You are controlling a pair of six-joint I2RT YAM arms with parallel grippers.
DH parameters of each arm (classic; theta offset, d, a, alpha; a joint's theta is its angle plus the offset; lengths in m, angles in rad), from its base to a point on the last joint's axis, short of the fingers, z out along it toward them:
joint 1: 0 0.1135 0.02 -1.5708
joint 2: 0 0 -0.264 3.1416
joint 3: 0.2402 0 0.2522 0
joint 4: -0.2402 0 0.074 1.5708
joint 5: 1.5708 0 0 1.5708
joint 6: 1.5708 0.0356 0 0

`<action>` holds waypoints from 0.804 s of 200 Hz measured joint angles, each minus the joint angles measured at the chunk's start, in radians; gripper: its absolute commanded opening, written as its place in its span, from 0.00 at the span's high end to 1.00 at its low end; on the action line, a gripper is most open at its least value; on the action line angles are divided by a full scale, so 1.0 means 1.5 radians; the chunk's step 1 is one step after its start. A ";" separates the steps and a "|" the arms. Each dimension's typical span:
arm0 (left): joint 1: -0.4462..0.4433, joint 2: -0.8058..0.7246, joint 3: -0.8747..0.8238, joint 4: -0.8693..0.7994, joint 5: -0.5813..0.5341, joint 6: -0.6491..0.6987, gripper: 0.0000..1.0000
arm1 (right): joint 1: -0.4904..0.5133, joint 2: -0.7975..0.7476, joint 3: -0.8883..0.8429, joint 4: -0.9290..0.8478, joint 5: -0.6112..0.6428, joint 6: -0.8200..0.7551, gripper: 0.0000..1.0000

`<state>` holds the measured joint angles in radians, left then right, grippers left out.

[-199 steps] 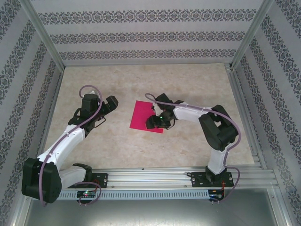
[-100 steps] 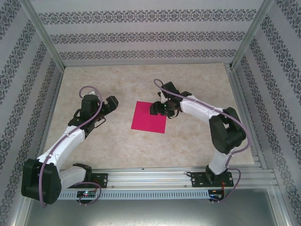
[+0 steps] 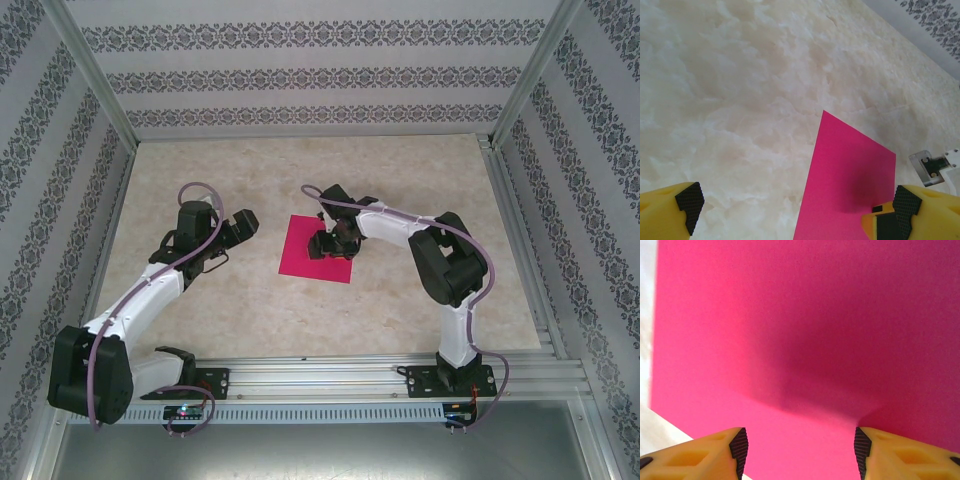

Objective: Fold a paper plane with a square sheet of paper (pick it up from the middle)
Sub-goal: Move the square sheet of paper to the center of the table.

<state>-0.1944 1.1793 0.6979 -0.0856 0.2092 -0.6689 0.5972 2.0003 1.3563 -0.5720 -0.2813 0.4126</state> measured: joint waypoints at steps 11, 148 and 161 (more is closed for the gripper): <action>0.000 0.001 0.000 0.000 0.005 0.008 0.00 | -0.004 -0.001 0.000 -0.020 -0.004 -0.051 0.40; 0.000 0.016 0.009 -0.019 0.032 0.042 0.00 | -0.013 0.005 0.127 -0.099 0.089 0.018 0.29; 0.000 0.016 0.009 -0.023 0.032 0.042 0.00 | -0.003 0.028 0.144 -0.086 0.086 0.056 0.32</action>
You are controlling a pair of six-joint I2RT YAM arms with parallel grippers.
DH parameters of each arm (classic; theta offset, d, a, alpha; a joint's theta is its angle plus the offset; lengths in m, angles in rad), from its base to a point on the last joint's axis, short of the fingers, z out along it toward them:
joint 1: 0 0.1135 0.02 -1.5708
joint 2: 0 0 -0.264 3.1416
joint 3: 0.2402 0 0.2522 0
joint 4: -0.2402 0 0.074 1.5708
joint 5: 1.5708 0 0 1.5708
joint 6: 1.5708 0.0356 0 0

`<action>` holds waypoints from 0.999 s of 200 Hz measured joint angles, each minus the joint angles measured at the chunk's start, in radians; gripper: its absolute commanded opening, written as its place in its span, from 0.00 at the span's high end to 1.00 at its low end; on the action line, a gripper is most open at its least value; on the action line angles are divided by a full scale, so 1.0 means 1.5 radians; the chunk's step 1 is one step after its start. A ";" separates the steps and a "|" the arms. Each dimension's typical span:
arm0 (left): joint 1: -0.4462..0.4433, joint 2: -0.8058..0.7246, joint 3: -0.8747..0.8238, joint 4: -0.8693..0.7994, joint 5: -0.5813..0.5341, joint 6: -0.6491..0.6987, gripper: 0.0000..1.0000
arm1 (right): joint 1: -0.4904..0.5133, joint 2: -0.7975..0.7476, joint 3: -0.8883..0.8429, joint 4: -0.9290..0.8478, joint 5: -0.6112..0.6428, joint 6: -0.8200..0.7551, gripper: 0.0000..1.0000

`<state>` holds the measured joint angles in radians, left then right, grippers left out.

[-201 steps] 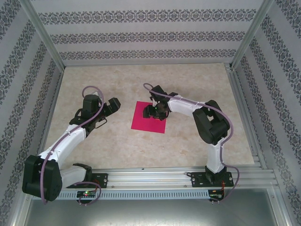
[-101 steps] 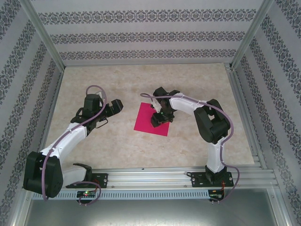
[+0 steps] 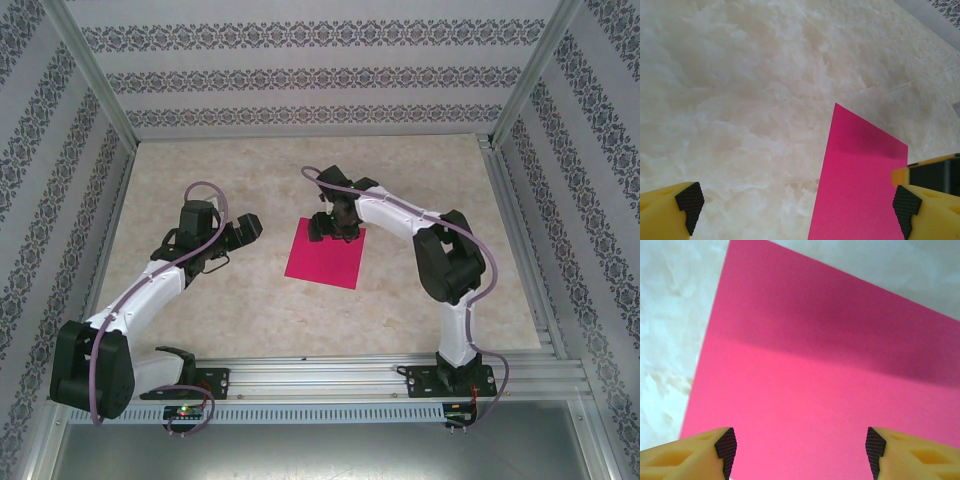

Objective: Fold a paper plane with a square sheet of paper (pick it up from the middle)
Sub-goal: Move the square sheet of paper to the center of the table.

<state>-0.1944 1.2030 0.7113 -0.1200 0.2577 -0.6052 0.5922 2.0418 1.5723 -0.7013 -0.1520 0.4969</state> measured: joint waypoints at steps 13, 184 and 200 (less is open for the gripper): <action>0.000 0.000 0.000 -0.002 0.000 0.000 0.00 | 0.009 0.034 0.030 0.013 -0.012 0.023 0.34; 0.000 0.023 0.023 -0.020 0.004 0.015 0.00 | 0.053 0.043 0.041 -0.030 -0.083 -0.089 0.24; -0.001 0.033 0.023 -0.019 0.020 0.013 0.00 | 0.051 -0.002 0.039 -0.044 -0.022 -0.061 0.21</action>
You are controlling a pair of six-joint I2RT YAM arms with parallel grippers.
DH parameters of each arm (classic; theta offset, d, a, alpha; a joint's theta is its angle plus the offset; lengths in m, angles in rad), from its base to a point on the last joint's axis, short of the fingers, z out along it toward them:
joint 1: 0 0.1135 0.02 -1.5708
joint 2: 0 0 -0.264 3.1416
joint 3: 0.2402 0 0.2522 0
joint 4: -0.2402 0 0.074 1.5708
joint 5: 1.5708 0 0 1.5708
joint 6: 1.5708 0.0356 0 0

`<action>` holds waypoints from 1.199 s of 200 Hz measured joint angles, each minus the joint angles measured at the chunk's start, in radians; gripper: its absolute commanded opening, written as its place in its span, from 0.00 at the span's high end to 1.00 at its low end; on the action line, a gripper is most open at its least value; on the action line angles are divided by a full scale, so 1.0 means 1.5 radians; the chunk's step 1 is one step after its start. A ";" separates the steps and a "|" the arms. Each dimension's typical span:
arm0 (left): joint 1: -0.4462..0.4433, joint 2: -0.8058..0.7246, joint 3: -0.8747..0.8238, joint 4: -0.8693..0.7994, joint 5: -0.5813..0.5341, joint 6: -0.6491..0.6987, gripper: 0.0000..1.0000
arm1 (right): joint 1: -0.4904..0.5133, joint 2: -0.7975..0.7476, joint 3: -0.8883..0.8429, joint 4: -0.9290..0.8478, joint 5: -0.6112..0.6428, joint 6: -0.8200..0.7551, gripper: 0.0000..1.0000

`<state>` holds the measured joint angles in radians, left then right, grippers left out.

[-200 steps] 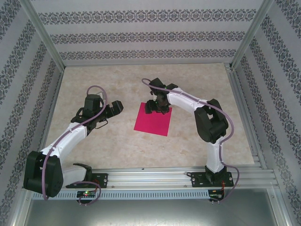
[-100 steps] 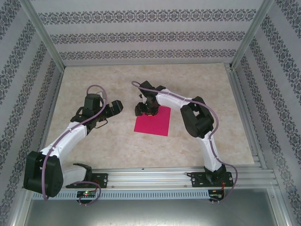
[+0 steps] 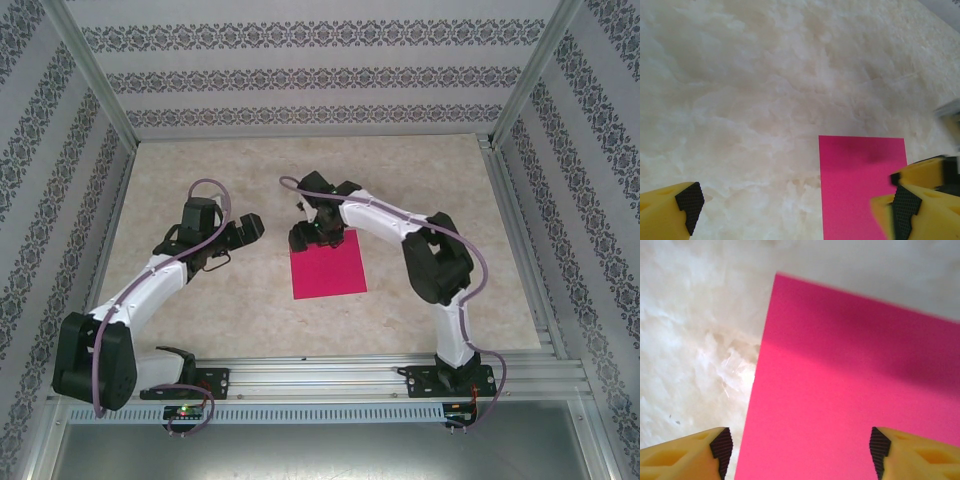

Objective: Fold a paper plane with a square sheet of paper (pick it up from the middle)
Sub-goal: Move the square sheet of paper to the center of the table, then fold the square sheet of paper in half at the center of the table.

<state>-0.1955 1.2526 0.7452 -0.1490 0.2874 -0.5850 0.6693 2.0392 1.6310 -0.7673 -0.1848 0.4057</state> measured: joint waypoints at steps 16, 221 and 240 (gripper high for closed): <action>-0.004 0.013 0.000 0.000 0.013 -0.004 0.00 | 0.000 -0.032 0.000 -0.016 0.058 0.032 0.16; -0.017 0.041 0.000 0.000 0.024 -0.008 0.00 | 0.026 0.085 -0.004 -0.090 0.121 0.102 0.07; -0.017 0.041 0.000 0.000 0.022 -0.008 0.00 | 0.027 0.080 -0.013 -0.081 0.121 0.103 0.13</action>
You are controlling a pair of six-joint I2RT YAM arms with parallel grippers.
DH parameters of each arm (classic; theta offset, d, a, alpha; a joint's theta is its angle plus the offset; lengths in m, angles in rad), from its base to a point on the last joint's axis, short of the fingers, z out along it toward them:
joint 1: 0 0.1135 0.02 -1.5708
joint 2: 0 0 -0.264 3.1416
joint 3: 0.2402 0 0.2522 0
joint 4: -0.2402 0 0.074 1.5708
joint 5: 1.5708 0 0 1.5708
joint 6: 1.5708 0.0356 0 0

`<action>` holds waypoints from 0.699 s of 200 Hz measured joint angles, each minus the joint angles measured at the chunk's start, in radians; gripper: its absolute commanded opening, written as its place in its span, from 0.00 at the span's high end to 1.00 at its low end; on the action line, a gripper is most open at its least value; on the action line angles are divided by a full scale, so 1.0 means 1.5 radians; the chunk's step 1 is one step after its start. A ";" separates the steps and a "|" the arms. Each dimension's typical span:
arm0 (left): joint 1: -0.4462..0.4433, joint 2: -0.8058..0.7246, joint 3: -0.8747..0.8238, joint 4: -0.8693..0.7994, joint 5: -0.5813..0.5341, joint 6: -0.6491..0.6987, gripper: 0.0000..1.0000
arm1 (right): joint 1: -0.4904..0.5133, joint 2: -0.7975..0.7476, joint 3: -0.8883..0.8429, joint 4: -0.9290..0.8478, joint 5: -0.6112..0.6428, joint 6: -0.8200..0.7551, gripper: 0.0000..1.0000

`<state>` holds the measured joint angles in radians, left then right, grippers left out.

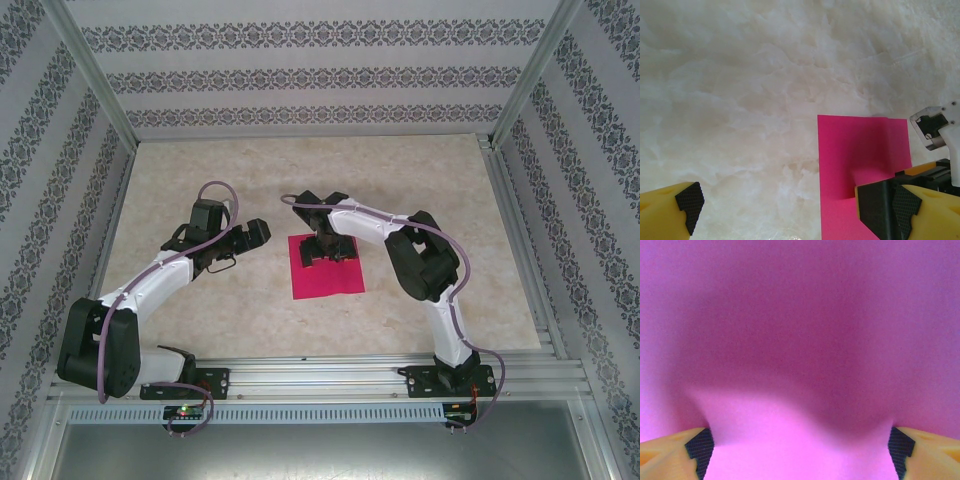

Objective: Fold a paper plane with a square sheet of paper (pick it up from the middle)
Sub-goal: Fold the square sheet of paper in half at the center of the table.

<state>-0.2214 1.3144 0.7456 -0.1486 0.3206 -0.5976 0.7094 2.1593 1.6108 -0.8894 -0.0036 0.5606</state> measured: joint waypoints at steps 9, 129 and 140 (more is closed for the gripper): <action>0.000 0.000 0.000 0.000 0.000 0.000 0.00 | 0.000 -0.001 -0.001 0.000 0.000 0.002 0.15; 0.000 0.000 0.005 -0.004 -0.005 0.000 0.00 | -0.009 -0.062 -0.017 0.038 -0.046 -0.003 0.67; 0.000 -0.001 0.008 -0.005 -0.007 0.000 0.00 | -0.016 -0.096 -0.036 0.065 -0.071 0.002 0.68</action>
<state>-0.2214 1.3125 0.7582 -0.1558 0.3103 -0.5976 0.6849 2.0151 1.5566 -0.7925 -0.1101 0.5636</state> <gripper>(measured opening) 0.999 0.333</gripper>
